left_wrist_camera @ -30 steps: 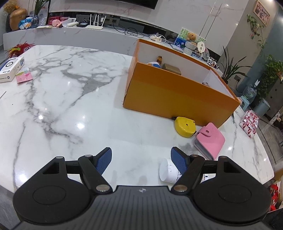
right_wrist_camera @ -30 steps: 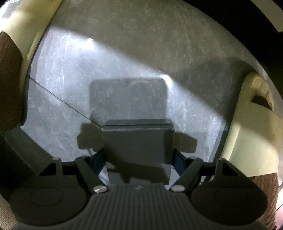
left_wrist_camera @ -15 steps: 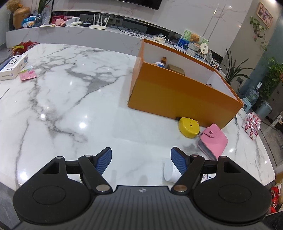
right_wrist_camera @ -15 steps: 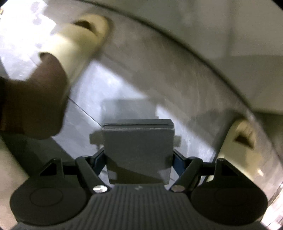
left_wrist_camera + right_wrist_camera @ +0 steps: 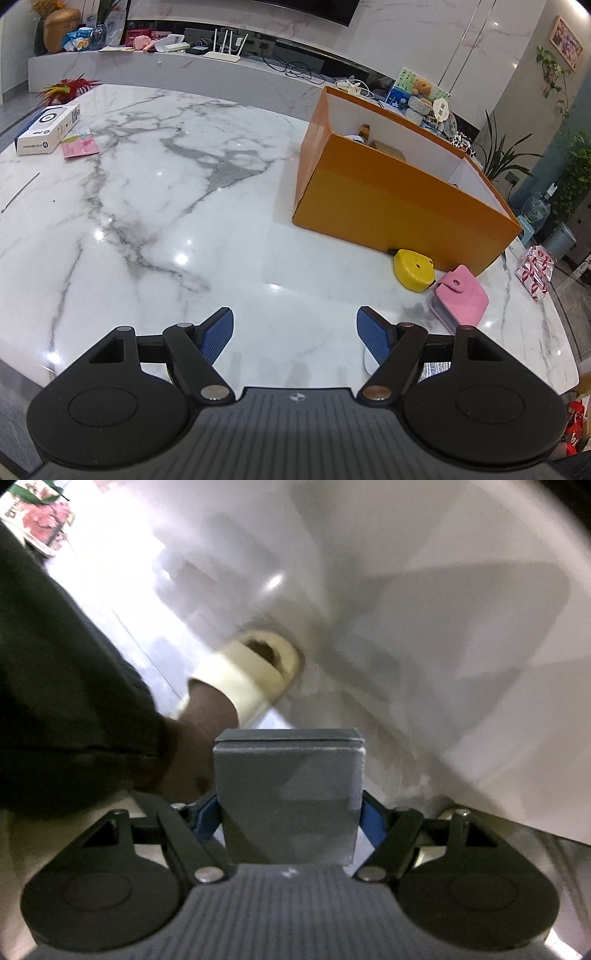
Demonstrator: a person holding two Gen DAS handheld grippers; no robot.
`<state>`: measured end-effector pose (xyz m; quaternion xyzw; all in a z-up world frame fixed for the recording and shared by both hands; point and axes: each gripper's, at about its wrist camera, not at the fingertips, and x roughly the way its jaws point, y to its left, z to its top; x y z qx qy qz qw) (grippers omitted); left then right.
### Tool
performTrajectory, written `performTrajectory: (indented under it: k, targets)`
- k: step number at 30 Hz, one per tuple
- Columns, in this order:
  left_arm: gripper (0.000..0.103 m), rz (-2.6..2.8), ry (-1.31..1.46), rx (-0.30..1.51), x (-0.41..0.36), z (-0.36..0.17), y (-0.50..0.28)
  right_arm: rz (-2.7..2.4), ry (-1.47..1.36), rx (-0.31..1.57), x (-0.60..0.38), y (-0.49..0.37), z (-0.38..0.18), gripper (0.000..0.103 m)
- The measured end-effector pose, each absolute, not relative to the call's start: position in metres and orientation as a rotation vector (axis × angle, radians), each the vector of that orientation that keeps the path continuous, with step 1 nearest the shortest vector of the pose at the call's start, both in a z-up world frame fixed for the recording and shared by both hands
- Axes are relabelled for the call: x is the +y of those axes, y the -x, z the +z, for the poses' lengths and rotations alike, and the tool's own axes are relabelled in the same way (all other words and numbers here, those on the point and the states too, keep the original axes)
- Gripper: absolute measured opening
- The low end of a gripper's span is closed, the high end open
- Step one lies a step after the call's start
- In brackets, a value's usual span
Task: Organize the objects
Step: 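Close left tool on white Vaseline tube while right tool holds black box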
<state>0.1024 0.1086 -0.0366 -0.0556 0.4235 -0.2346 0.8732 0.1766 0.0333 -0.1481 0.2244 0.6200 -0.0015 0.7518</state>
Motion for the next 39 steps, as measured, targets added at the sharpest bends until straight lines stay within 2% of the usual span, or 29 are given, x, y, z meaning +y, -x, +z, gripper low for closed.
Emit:
performTrajectory:
  k: [11,21,25,28,33,39]
  targets:
    - [0.087,-0.533,0.072,0.898,0.100,-0.042,-0.098,-0.095,-0.650,1.215,0.003,-0.126,-0.055,0.076]
    - [0.090,-0.707,-0.155,0.821,0.058,-0.046,-0.069,-0.179,-0.706,1.120,-0.026,-0.064,0.016,0.076]
    - [0.090,-0.811,-0.246,0.757,0.029,-0.038,-0.062,-0.180,-0.717,1.110,-0.028,-0.044,0.032,0.076]
    - [0.090,-0.942,-0.299,0.774,0.003,-0.039,-0.063,-0.169,-0.740,1.112,-0.026,-0.034,0.036,0.076]
    - [0.091,-1.097,-0.575,0.788,-0.039,-0.057,-0.060,-0.166,-0.743,1.095,-0.023,-0.021,0.044,0.076]
    - [0.091,-1.161,-0.724,0.811,-0.047,-0.077,-0.074,-0.179,-0.772,1.054,-0.022,-0.006,0.052,0.076]
